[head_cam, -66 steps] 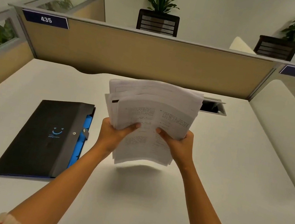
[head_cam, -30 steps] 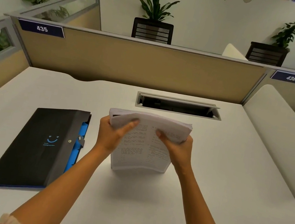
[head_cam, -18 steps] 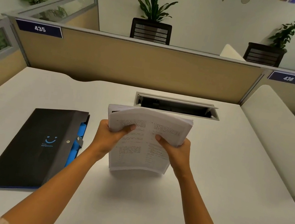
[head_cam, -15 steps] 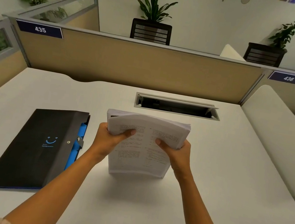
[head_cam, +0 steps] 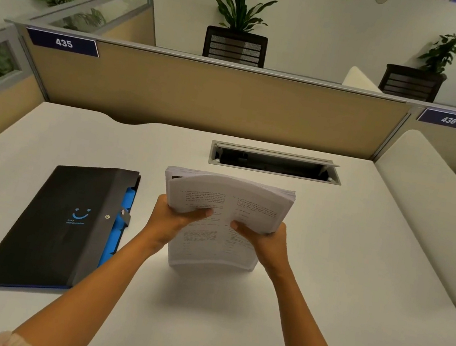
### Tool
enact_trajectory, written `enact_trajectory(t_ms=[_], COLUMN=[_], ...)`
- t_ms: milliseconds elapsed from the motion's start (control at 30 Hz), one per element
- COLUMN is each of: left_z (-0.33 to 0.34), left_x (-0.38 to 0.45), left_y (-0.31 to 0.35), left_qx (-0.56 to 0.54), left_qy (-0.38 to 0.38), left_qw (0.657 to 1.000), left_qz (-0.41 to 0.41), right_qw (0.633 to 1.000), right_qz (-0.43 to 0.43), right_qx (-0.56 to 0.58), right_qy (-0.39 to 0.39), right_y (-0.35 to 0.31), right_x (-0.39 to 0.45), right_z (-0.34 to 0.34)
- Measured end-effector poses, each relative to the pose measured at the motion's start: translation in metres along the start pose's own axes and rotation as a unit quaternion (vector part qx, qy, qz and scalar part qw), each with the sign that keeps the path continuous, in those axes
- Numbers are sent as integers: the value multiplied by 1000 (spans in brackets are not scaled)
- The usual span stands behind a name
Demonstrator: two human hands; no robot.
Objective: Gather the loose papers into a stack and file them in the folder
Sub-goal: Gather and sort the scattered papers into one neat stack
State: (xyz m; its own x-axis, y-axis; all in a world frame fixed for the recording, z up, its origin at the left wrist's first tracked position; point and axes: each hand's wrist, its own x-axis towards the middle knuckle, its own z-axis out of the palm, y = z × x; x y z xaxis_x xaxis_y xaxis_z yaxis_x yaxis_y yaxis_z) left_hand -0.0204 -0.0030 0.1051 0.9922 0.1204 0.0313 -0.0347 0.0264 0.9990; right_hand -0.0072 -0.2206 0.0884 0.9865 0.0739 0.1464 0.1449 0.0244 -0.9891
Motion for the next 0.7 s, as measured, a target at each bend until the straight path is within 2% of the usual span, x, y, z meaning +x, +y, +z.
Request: enact_trajectory(t_ms=[700], left_z=[-4], left_x=[-1], left_y=[-21], left_qx=[8], left_qy=[4], left_qw=[1000], left_qz=[-30], right_qw=[999], right_qz=[31], right_qx=[-10], right_qy=[-37], right_y=[24], right_x=[3], right_z=[-7])
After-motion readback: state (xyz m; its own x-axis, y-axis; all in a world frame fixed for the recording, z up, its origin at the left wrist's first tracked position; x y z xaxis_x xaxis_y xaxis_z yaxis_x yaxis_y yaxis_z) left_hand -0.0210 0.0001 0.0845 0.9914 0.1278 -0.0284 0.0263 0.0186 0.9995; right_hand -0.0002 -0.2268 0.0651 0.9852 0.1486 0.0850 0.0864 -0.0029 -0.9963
